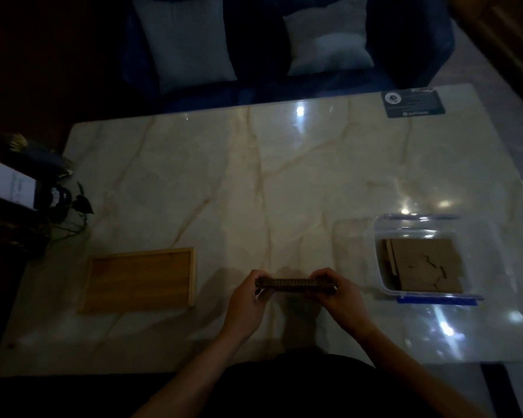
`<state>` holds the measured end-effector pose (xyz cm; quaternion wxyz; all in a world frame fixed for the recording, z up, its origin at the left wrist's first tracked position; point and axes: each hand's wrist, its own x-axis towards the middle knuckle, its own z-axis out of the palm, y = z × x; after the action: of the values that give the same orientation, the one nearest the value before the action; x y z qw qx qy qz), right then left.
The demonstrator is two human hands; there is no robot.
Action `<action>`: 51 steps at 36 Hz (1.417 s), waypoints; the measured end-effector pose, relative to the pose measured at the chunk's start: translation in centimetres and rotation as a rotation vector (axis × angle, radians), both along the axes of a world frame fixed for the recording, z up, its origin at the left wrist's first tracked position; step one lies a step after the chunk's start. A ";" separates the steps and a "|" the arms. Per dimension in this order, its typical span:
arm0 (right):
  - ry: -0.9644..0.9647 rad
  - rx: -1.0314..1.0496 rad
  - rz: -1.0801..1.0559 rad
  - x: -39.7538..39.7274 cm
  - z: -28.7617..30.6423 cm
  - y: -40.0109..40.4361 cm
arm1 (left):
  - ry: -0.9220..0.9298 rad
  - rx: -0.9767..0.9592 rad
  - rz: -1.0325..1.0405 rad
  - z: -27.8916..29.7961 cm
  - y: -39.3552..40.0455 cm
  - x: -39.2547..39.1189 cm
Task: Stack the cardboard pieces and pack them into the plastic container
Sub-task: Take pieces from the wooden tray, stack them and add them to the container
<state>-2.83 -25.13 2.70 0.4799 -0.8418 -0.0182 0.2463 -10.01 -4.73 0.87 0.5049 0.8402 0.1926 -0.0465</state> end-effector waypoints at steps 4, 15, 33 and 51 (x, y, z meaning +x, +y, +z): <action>-0.080 0.005 -0.004 -1.3 0.2 0.0 | -0.070 -0.030 0.048 -0.3 -0.2 -1.3; 0.007 -0.151 0.015 -3.5 -1.5 -0.1 | 0.108 0.031 -0.019 -1.0 -0.4 -3.3; 0.284 0.022 -0.121 -6.6 4.3 -2.7 | 0.277 -0.501 -0.070 3.6 -0.3 -4.3; 0.341 0.236 -0.283 -1.1 5.3 -13.7 | 0.230 -0.475 -0.001 5.1 -10.7 2.2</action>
<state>-3.94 -38.79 8.02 0.6007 -0.7204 0.1523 0.3115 -7.80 -15.44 5.96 0.6627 0.6873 0.2321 -0.1859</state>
